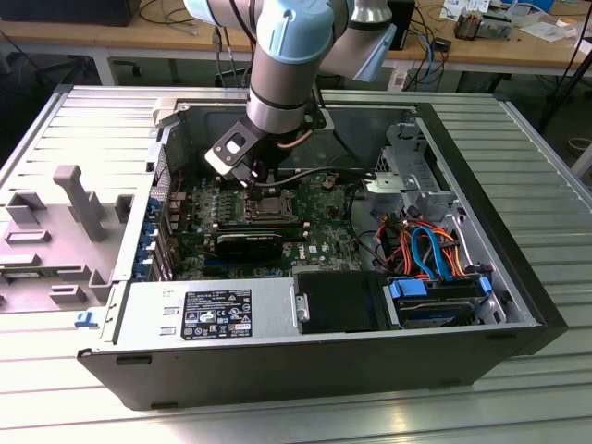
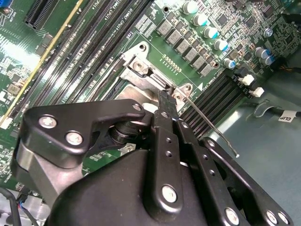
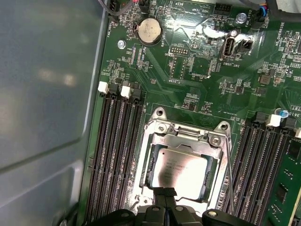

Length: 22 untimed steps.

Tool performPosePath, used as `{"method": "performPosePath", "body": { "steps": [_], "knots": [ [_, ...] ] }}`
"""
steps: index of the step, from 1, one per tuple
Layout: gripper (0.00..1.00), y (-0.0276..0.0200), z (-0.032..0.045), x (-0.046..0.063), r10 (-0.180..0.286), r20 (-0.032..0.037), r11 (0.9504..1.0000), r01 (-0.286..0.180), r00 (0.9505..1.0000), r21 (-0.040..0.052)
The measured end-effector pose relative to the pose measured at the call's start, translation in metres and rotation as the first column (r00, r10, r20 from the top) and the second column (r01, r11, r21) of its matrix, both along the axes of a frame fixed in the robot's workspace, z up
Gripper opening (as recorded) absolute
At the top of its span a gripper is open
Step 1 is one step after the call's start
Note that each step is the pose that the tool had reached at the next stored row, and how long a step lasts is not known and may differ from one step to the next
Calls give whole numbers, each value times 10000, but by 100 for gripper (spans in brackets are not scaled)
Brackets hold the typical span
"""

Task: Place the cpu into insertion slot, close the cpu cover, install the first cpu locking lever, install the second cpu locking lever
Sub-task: 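Install the first cpu locking lever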

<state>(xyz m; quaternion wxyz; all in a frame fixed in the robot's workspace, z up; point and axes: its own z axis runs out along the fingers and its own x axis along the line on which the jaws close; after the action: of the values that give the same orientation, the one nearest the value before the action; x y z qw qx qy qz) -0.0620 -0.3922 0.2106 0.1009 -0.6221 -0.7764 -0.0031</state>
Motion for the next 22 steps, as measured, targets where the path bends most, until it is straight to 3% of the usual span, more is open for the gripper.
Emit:
{"method": "performPosePath", "body": {
  "steps": [22],
  "knots": [
    [11,0,0,0,380,1,9993,-380,9993,0]
  ]
}}
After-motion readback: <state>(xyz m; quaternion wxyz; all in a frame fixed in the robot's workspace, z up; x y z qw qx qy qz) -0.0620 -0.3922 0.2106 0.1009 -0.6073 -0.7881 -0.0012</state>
